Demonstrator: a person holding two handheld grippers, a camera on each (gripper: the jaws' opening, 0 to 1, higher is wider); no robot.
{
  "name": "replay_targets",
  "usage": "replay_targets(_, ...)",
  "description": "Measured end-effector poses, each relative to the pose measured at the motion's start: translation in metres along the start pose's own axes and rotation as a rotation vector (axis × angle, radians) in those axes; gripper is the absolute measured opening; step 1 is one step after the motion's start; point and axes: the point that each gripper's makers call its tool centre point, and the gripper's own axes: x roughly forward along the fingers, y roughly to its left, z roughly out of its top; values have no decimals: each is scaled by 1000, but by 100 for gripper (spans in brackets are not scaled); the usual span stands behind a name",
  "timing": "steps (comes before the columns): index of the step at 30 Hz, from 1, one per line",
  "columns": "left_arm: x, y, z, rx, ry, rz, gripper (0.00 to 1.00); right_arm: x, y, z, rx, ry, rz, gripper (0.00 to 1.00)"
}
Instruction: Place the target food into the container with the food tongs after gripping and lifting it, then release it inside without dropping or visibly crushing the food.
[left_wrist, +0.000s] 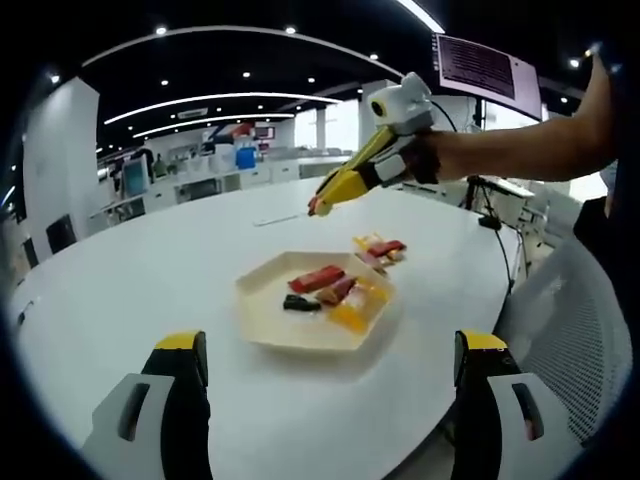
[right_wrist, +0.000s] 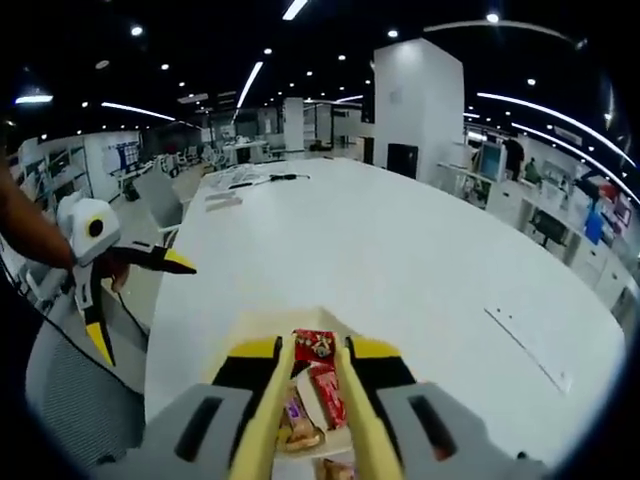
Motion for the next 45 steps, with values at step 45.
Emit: replay_targets(45,1,-2,-2,5,11,-11,99,-97,-33,-49,2,-56,-72,28)
